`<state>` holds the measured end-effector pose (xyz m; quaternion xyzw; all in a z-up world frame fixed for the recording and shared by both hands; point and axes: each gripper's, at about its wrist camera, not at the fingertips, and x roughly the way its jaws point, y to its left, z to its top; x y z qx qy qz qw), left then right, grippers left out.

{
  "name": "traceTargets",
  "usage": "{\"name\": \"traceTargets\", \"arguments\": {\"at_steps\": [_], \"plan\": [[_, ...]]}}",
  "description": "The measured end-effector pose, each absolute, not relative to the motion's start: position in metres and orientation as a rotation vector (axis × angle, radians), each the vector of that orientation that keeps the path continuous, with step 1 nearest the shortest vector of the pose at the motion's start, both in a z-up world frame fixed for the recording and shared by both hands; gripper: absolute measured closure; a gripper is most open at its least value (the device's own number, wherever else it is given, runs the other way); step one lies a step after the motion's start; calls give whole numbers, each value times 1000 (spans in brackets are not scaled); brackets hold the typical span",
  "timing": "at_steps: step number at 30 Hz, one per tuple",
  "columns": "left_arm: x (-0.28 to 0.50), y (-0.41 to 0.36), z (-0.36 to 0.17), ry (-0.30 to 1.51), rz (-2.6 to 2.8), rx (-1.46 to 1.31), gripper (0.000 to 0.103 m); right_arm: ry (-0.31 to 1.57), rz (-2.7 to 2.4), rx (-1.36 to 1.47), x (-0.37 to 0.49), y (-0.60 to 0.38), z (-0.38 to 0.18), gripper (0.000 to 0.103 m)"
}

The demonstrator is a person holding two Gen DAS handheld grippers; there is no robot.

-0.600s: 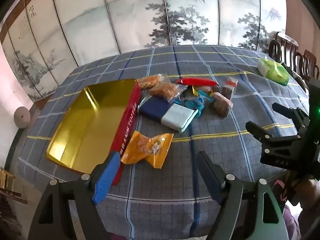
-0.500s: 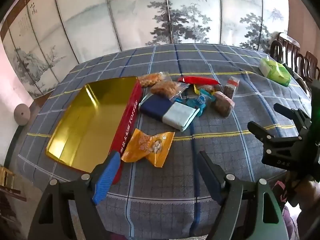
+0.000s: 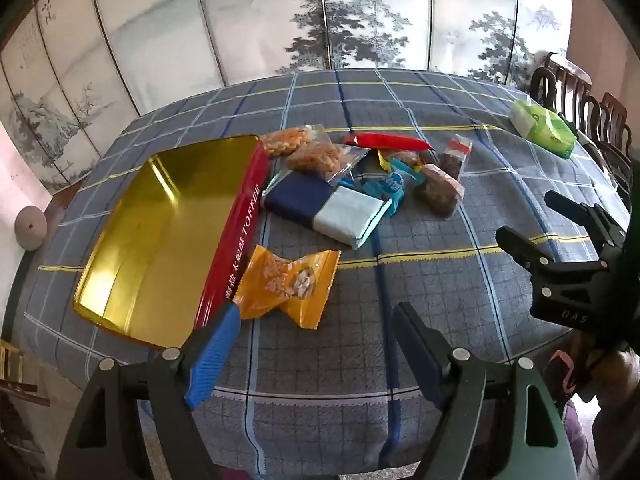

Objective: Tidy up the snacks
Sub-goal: 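Move the left gripper toward the orange candy wrapper, then grasp the orange candy wrapper with the left gripper while the right gripper approaches the pink packet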

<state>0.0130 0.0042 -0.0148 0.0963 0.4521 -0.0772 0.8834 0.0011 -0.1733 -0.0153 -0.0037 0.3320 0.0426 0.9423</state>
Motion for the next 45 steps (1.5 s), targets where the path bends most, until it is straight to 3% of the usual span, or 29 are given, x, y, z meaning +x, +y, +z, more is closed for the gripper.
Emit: {"name": "traceTargets", "arguments": {"at_steps": [26, 45], "plan": [[52, 20, -34, 1143, -357, 120, 23, 663, 94, 4, -2, -178, -13, 0], [85, 12, -52, 1188, -309, 166, 25, 658, 124, 22, -1, -176, -15, 0]]}}
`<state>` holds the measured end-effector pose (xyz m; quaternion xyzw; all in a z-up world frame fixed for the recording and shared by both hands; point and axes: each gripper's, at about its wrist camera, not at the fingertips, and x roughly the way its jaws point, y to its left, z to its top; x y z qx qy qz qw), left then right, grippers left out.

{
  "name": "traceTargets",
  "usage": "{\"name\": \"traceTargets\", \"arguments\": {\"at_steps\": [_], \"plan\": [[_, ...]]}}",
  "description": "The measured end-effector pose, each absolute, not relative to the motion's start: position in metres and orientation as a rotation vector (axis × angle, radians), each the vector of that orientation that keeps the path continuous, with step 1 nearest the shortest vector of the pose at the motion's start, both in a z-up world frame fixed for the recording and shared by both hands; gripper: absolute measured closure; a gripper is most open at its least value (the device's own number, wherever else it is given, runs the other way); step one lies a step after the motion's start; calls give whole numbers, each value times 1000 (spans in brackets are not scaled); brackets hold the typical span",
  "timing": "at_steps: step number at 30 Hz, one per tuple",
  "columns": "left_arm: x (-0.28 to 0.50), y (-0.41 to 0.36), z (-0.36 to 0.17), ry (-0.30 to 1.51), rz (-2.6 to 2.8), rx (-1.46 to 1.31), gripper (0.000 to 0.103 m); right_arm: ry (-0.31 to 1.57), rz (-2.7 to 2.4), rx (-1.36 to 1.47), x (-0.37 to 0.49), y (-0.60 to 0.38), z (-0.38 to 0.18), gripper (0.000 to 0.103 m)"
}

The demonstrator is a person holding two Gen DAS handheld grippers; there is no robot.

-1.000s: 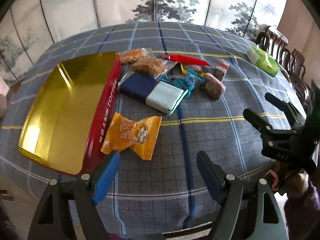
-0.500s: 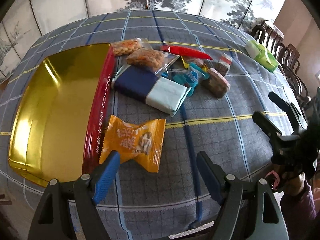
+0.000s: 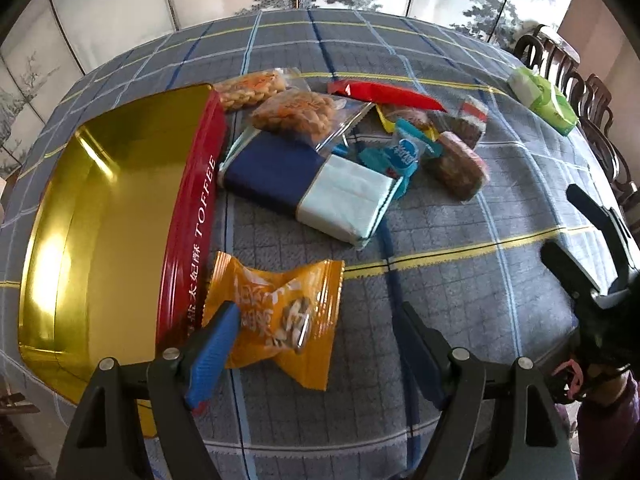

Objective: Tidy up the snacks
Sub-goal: 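Grasp the orange candy wrapper with the left gripper while the right gripper approaches the pink packet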

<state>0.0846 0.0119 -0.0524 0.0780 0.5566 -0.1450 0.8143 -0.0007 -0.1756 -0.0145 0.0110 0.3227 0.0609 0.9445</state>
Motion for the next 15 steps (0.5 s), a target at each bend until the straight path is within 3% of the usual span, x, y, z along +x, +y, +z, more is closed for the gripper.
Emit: {"name": "traceTargets", "arguments": {"at_steps": [3, 5, 9, 11, 15], "plan": [[86, 10, -55, 1184, -299, 179, 37, 658, 129, 26, 0, -176, -15, 0], [86, 8, -55, 1173, -292, 197, 50, 661, 130, 28, 1, -176, -16, 0], [86, 7, -54, 1170, -303, 185, 60, 663, 133, 33, 1, -177, -16, 0], [85, 5, -54, 1156, -302, 197, 76, 664, 133, 34, 1, -177, -16, 0], [77, -4, -51, 1129, -309, 209, 78, 662, 130, 34, 1, -177, -16, 0]]}}
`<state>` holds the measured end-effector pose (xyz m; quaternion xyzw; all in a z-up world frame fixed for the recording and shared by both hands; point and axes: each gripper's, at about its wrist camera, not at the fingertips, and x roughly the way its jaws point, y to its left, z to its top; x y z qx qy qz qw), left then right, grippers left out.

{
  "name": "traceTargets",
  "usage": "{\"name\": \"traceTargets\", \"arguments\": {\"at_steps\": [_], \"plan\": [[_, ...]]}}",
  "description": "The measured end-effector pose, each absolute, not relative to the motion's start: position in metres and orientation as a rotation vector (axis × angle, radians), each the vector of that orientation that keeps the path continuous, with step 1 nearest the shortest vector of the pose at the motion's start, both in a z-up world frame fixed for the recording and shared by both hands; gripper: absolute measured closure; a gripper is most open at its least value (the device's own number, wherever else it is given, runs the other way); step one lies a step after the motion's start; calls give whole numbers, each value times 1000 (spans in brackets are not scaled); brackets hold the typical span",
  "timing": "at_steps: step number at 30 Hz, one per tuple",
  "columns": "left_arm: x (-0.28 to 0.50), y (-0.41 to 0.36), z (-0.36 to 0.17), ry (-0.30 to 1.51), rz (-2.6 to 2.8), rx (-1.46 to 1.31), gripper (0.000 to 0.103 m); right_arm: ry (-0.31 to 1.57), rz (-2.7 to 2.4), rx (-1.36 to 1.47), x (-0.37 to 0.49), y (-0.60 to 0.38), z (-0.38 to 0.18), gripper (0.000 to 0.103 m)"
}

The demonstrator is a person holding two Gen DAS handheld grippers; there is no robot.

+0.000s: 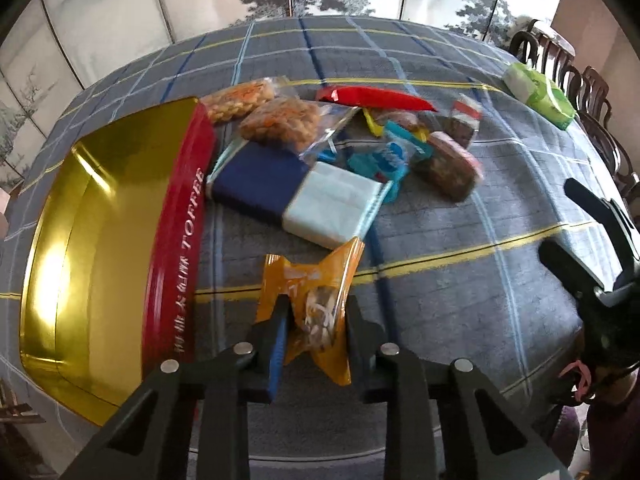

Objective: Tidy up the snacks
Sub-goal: 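Grasp the orange candy wrapper with the left gripper while the right gripper approaches the pink packet, then carry the orange wrapper into the gold tin with the left gripper while the right gripper grasps the pink packet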

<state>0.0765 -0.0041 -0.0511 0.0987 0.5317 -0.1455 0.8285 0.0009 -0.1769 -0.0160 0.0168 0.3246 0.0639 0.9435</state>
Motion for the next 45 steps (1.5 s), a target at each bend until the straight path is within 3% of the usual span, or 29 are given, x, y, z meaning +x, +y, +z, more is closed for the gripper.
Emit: {"name": "traceTargets", "arguments": {"at_steps": [31, 34, 45], "plan": [[42, -9, -20, 1029, -195, 240, 78, 718, 116, 122, 12, -187, -19, 0], [42, -2, -14, 1022, -196, 223, 78, 726, 128, 126, 13, -185, -19, 4], [45, 26, 4, 1009, -194, 168, 78, 794, 153, 121, 49, -169, -22, 34]]}}
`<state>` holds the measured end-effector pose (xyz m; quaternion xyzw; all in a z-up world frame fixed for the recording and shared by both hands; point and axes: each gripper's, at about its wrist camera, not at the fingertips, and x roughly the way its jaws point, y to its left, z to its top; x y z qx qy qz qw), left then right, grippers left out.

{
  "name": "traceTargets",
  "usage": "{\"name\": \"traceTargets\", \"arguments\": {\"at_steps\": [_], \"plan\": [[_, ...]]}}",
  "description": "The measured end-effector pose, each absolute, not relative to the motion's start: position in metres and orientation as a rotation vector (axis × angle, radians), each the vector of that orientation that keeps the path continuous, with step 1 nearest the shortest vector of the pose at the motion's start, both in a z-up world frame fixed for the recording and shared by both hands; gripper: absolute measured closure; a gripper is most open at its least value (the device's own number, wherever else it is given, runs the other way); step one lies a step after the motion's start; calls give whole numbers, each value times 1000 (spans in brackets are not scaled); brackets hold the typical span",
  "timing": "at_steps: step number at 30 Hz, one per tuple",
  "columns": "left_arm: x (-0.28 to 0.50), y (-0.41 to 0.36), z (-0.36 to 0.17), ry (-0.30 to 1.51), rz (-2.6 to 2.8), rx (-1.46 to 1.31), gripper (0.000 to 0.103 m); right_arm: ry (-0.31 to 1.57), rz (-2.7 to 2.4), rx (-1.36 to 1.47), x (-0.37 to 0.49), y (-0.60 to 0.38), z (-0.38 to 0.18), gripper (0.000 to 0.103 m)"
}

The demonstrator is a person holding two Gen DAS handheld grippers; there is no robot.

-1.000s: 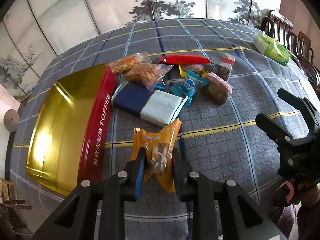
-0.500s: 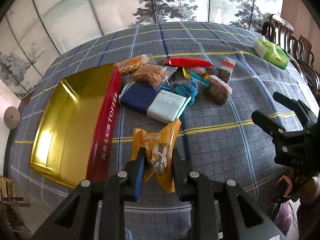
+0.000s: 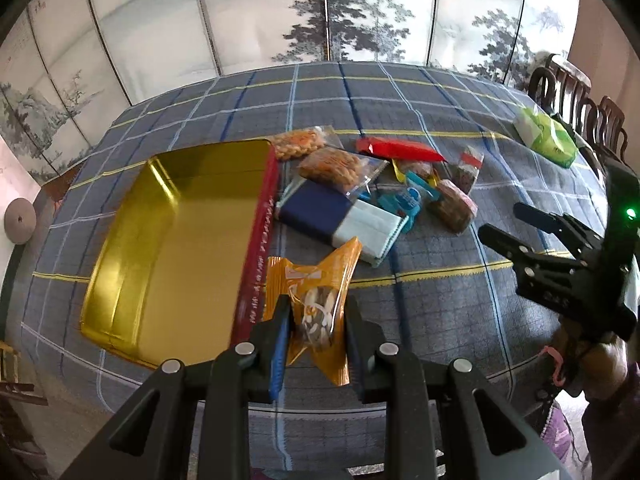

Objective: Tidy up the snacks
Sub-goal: 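Carry the orange wrapper into the gold tin with the left gripper while the right gripper grasps the pink packet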

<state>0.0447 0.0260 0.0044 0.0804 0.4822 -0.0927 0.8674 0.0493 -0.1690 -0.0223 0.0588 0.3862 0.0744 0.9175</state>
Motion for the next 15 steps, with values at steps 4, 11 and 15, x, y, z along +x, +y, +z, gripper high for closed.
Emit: {"name": "traceTargets", "arguments": {"at_steps": [4, 11, 15], "plan": [[48, 36, 10, 1006, -191, 162, 78, 816, 156, 118, 64, -167, -24, 40], [57, 55, 19, 1003, -185, 149, 78, 896, 172, 92, 83, -152, -38, 80], [67, 68, 21, 1012, -168, 144, 78, 908, 171, 102, 83, -152, -43, 83]]}}
